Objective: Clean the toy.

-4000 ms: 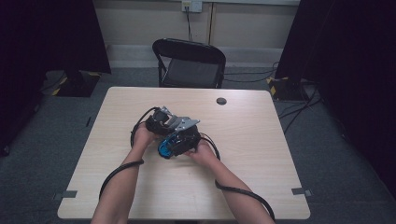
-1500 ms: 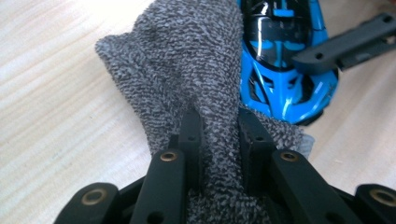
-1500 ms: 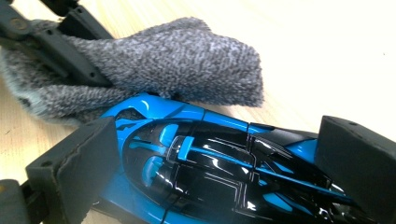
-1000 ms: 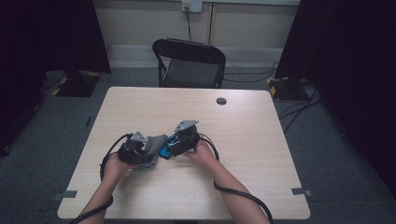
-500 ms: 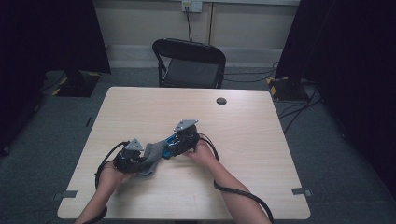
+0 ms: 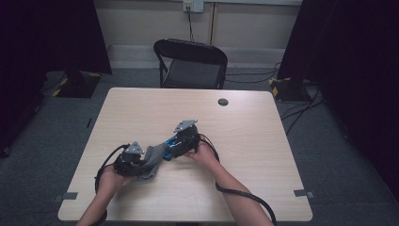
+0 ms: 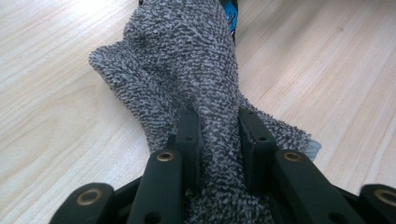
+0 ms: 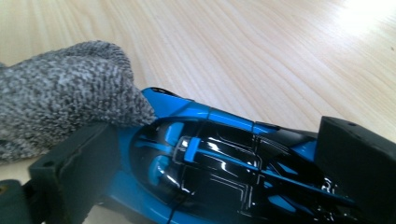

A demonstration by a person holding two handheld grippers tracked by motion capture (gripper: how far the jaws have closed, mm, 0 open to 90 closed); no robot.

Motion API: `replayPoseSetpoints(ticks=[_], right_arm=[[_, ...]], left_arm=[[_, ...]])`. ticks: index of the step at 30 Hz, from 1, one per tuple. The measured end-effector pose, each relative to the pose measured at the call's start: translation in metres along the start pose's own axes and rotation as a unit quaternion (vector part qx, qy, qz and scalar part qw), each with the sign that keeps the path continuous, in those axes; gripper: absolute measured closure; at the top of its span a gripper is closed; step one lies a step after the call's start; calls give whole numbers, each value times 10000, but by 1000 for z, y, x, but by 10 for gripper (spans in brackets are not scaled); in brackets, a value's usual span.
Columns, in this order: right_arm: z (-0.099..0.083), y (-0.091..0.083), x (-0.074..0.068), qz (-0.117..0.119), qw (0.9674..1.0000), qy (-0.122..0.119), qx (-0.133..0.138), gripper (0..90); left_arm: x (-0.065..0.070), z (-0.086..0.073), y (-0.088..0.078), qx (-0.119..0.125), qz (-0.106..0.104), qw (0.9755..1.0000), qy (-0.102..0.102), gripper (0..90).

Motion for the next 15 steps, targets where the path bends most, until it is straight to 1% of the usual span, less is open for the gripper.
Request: replayPoseSetpoints(ticks=[2,3,6,7,8,9,10,11,13,14,15], right_arm=[[1,-3,-2,60,9999,-145,64,108],[1,-5,-3,142,9996,-229,127,142],[5,-9,-5,201,9993,-289,161,141],[5,-9,-5,201,9993,-289,161,141],[7,-13,-4,256,9992,-236,191,141],[7,-13,-4,256,9992,-236,191,141],[8,-17,-1,353,9990,-118,240,140],[8,-17,-1,353,9990,-118,240,140],[9,-23,2,321,9991,-82,281,140],[9,-26,4,345,9990,-63,286,142],[10,-33,9,347,9989,-66,313,141]], left_arm=[[1,0,-1,1,40,10000,25,723],[0,-2,-4,-3,72,10000,29,723],[-1,-3,-6,11,93,10000,-10,724],[-2,-3,-7,18,72,10000,-29,724],[-3,-5,-10,32,110,9999,-45,724],[-3,-5,-10,32,110,9999,-45,724],[-2,-6,-13,54,114,9999,-39,725],[-2,-6,-13,54,114,9999,-39,726],[-1,-6,-18,73,139,9999,-10,727],[-1,-5,-20,53,203,9998,37,727],[1,-3,-27,112,280,9995,113,727]])
Point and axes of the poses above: each handheld gripper's, and its own axes: y roughly forward along the jaws, z roughly out of its top, x roughly to its right, the point moved 2 cm from there along y, roughly forward along the jaws, and after that the axes turned 7 degrees about -x, right-handed, at the moved point
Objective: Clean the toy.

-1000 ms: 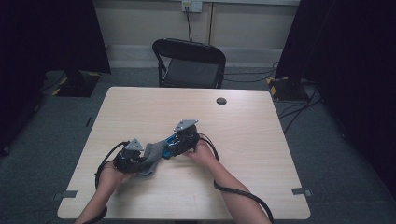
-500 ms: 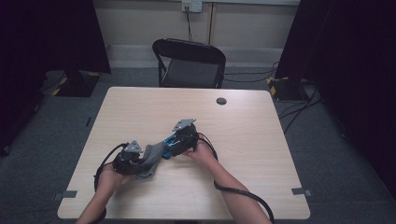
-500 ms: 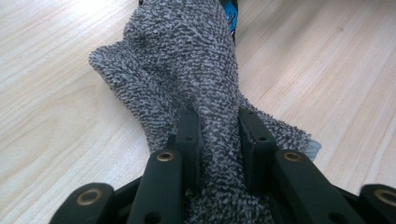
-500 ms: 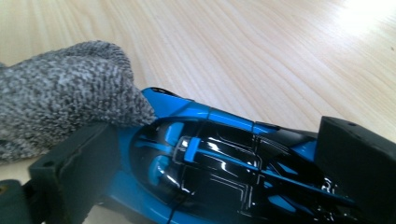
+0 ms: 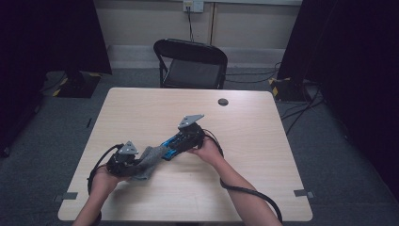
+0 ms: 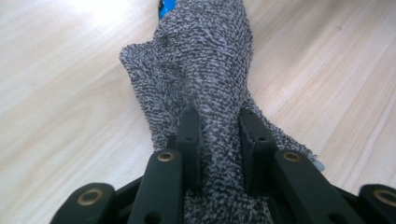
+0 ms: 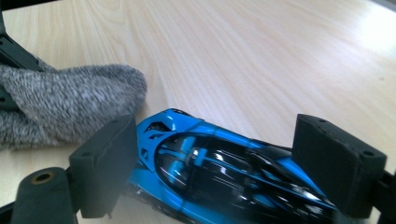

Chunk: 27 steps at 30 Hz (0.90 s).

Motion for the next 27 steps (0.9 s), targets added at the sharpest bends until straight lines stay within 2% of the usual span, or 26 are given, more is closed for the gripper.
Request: replayPoseSetpoints(ticks=[6,8,9,12,15,17,18,19,23,27], right_arm=[[2,-19,10,50,10000,-16,67,140],[-1,-31,17,43,10000,-21,65,139],[-2,-35,20,72,10000,-6,56,139],[-5,-43,25,65,9999,72,114,138],[-11,-55,33,45,9996,195,195,139],[-14,-59,36,31,9997,207,141,139],[-15,-60,37,16,9997,208,113,140],[-16,-63,39,42,9996,231,125,141],[-19,-68,42,52,9997,243,55,150],[-24,-76,47,102,9994,316,29,151]], left_arm=[[8,10,-13,233,-6,9996,127,727],[14,15,-14,267,-36,9993,247,726],[20,21,-13,266,-62,9989,387,726],[27,28,-10,297,-111,9982,505,726],[36,40,-5,349,-211,9971,650,725],[43,51,3,410,-318,9962,697,724],[43,51,3,410,-318,9962,697,724],[47,58,10,406,-378,9956,751,725],[55,71,23,427,-499,9944,824,724],[68,86,39,354,-664,9920,1010,724]])
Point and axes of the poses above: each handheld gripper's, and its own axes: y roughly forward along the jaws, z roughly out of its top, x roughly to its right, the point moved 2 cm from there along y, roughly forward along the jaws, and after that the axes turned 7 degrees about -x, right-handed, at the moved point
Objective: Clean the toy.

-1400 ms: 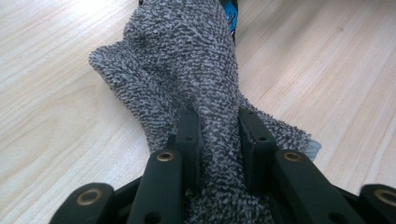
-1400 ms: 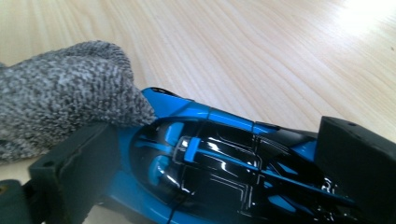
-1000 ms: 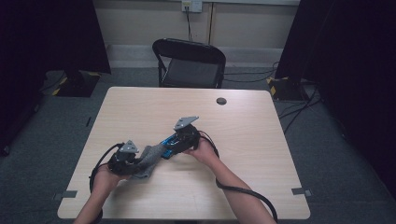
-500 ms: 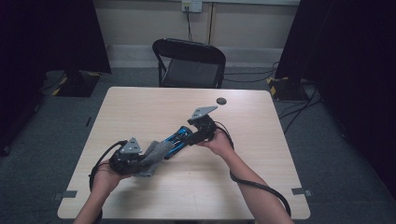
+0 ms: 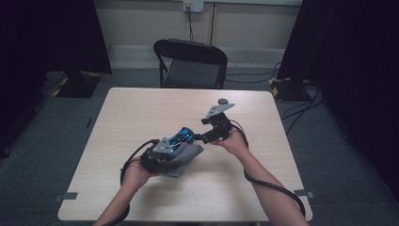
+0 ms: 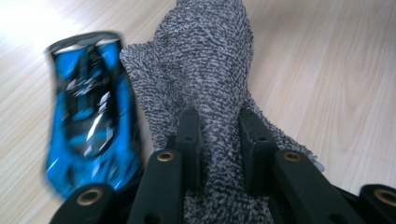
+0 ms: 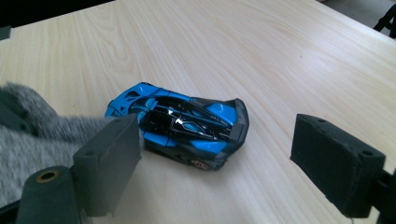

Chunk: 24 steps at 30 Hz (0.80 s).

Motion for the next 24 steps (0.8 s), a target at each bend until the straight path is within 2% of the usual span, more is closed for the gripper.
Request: replayPoseSetpoints(ticks=[4,11,17,18,19,20,23,24], right_arm=[[-5,-12,6,-72,10000,56,36,149],[-17,-30,15,-183,9997,132,17,148],[-28,-40,19,-222,9996,172,15,149],[-30,-41,20,-218,9996,187,9,149],[-32,-41,20,-219,9996,184,-10,149],[-34,-42,20,-218,9996,175,-35,149],[-39,-43,18,-177,9997,139,-78,149],[-40,-43,17,-158,9997,140,-91,149]], left_arm=[[7,15,14,-25,-121,9998,165,724],[12,39,39,-135,-154,9990,404,725],[13,51,62,-162,-248,9988,391,713],[15,53,66,-148,-259,9990,337,704],[13,54,67,-337,-241,9974,595,692],[17,56,72,-227,-245,9985,440,670],[19,56,76,-271,-200,9984,461,607],[19,55,76,-266,-172,9987,402,581]])
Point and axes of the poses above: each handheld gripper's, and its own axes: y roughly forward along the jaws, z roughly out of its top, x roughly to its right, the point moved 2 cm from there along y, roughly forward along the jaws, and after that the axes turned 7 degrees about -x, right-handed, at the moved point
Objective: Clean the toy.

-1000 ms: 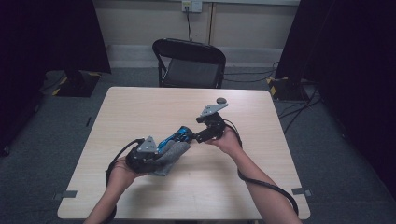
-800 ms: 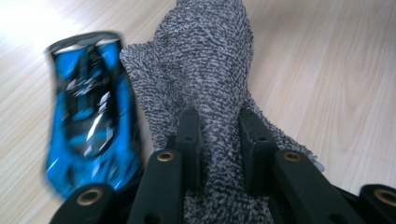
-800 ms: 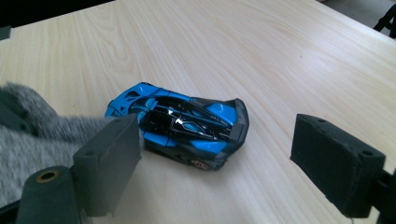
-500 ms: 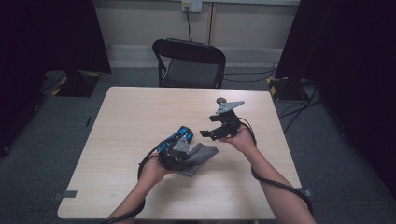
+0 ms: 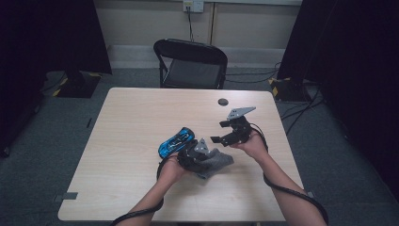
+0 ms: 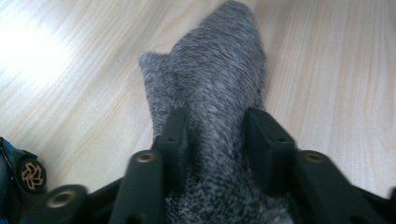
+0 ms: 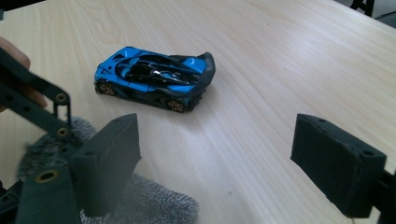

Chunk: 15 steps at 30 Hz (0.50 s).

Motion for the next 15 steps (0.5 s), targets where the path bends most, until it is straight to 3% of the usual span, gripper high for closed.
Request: replayPoseSetpoints(ticks=[6,15], right_arm=[[-4,2,-8,133,9999,-101,-33,149],[-5,6,-25,383,9986,-351,-114,149]], left_arm=[[-4,-9,-8,4,55,9998,-165,437],[-6,-33,-36,212,164,9982,-544,374]])
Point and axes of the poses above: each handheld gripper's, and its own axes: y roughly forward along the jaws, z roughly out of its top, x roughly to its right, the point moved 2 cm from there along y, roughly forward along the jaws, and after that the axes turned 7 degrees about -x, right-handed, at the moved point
